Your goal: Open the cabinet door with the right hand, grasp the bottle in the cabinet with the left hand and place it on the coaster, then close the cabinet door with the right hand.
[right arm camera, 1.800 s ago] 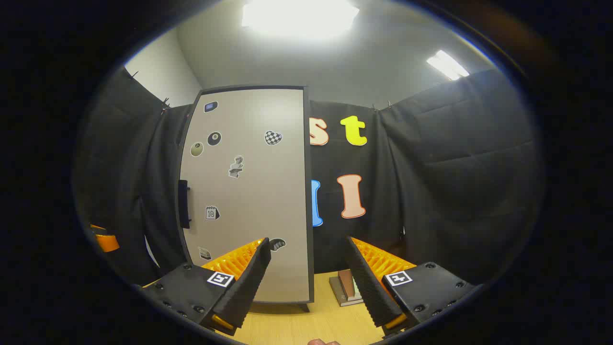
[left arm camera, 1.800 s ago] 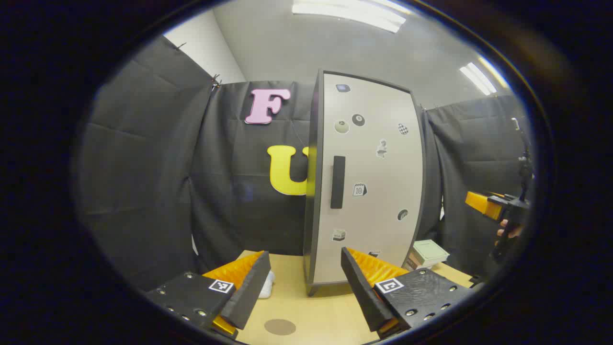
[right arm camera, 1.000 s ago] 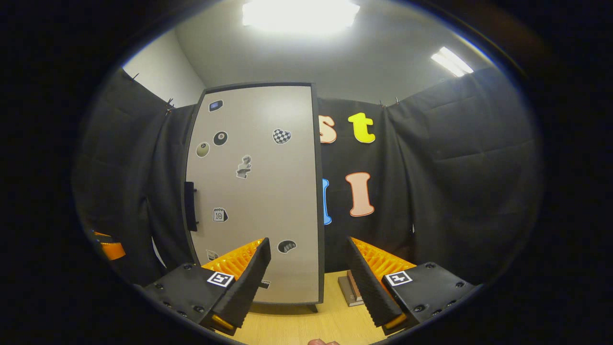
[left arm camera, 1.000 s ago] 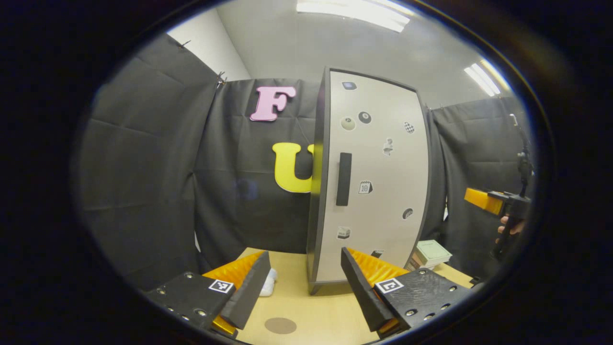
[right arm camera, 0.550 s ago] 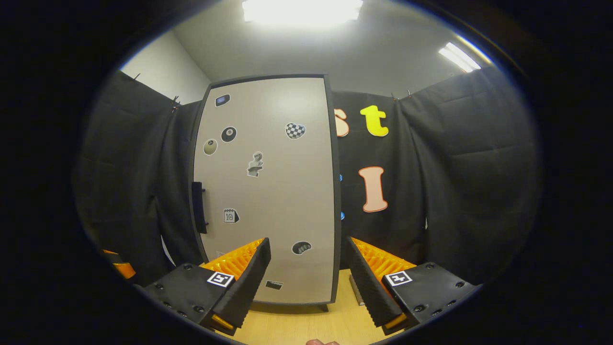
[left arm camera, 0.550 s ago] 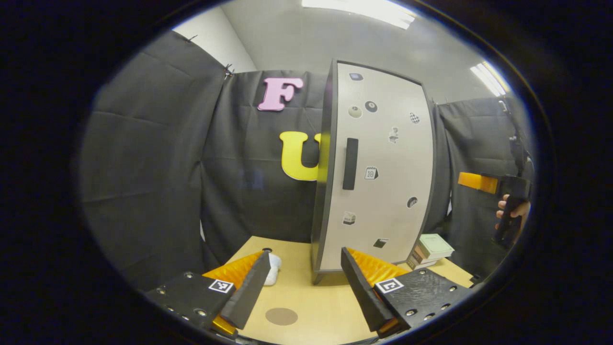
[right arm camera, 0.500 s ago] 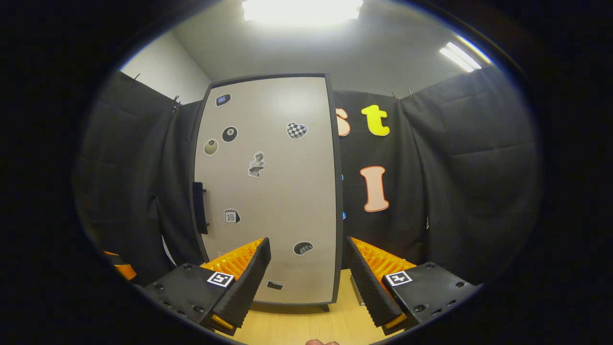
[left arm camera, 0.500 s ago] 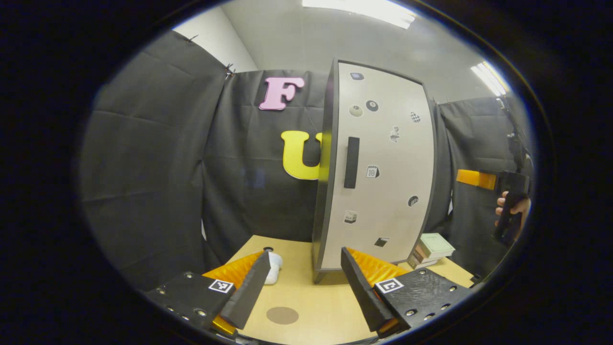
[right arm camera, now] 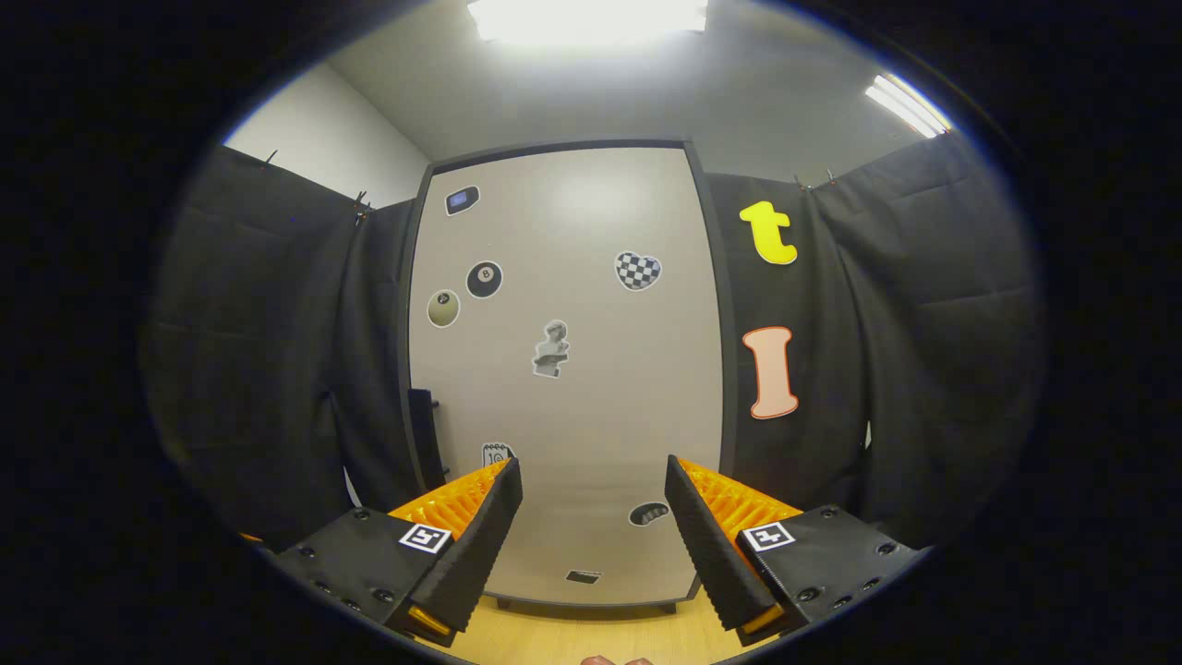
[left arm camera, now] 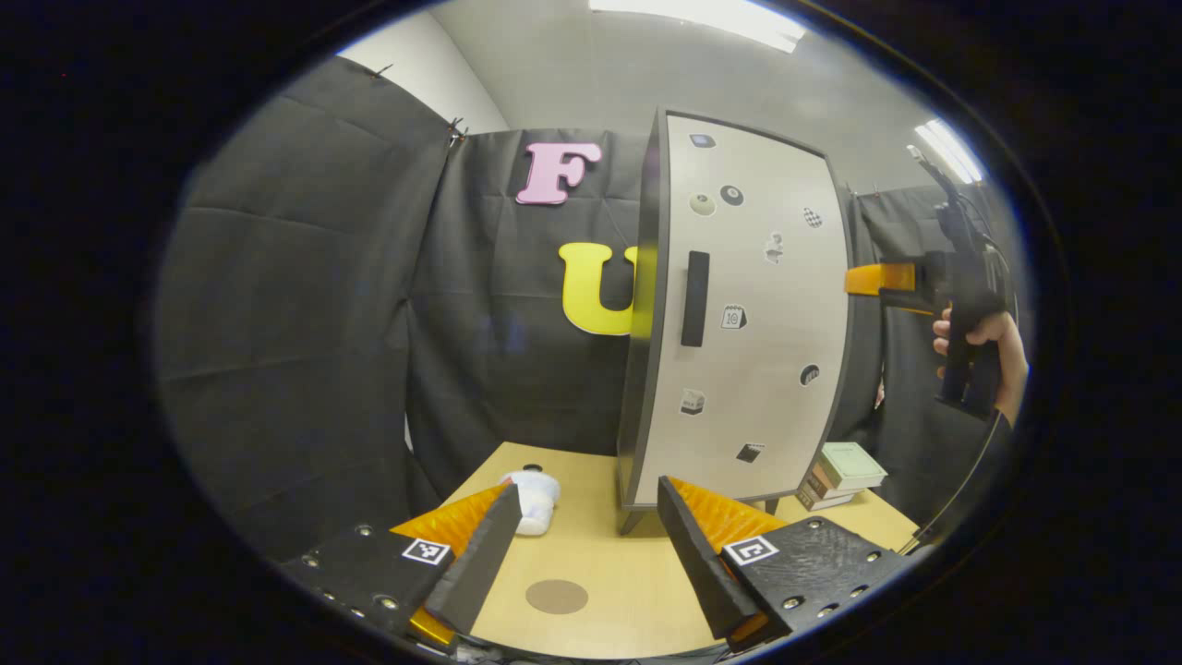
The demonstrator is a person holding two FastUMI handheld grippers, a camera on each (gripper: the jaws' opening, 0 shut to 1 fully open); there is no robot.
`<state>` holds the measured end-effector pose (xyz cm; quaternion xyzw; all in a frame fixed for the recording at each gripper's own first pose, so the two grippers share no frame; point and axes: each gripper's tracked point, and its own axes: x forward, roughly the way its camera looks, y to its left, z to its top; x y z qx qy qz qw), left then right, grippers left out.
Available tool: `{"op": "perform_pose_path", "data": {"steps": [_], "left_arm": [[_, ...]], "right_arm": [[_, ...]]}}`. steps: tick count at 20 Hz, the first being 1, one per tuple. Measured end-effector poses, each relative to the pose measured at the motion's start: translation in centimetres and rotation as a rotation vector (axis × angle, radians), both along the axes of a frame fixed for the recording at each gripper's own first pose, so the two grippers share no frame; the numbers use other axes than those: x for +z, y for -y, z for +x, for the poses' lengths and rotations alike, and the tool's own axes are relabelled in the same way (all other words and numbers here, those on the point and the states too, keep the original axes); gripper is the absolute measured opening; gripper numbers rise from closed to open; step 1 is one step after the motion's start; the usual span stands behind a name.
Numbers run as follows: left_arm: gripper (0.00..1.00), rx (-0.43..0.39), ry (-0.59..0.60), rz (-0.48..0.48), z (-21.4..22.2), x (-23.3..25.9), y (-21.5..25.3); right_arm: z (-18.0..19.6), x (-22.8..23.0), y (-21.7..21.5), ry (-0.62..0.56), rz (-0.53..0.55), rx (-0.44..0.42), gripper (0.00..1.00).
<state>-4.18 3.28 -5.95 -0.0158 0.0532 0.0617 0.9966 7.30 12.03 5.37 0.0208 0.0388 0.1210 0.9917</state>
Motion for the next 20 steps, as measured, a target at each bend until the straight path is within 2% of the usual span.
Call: {"op": "perform_pose_path", "data": {"steps": [1,2,3,4,11,12,13,14,15,18,19,20], "left_arm": [[0.91,0.004,0.0,-0.002,-0.2,0.0,-0.2],[0.91,0.009,0.0,-0.003,-0.3,-0.1,-0.4],[0.91,0.017,-0.002,-0.003,-0.5,-0.2,-0.7],[0.89,0.025,-0.002,-0.003,-0.8,-0.4,-1.1],[0.89,0.097,-0.022,-0.03,-2.0,-1.5,-3.7],[0.89,0.108,-0.023,-0.03,-2.2,-1.6,-4.1],[0.89,0.118,-0.025,-0.03,-2.3,-1.7,-4.5],[0.89,0.127,-0.028,-0.032,-2.5,-2.0,-5.0],[0.89,0.135,-0.031,-0.034,-2.6,-2.1,-5.4],[0.89,0.157,-0.047,-0.051,-2.9,-3.0,-6.5],[0.89,0.163,-0.054,-0.057,-3.0,-3.4,-6.7],[0.89,0.169,-0.06,-0.061,-3.0,-3.7,-7.1]], "right_arm": [[0.3,0.3,-0.9,-0.005,0.003,0.017,0.99],[0.6,0.7,-1.9,-0.008,0.009,0.035,0.94],[0.8,1.1,-2.9,-0.009,0.013,0.052,0.99],[1.1,1.5,-3.8,-0.007,0.015,0.068,0.99],[3.1,2.6,-10.9,-0.006,0.017,0.152,0.99],[3.4,2.5,-11.9,-0.009,0.019,0.163,0.94],[3.8,2.3,-12.7,-0.013,0.019,0.167,0.99],[4.3,2.0,-13.4,-0.018,0.018,0.166,0.94],[4.7,1.7,-14.1,-0.025,0.019,0.166,0.98],[5.8,0.6,-15.9,-0.041,0.011,0.146,0.99],[6.2,0.2,-16.4,-0.048,0.004,0.14,0.94],[6.6,-0.3,-17.0,-0.056,-0.001,0.136,0.98]]}}
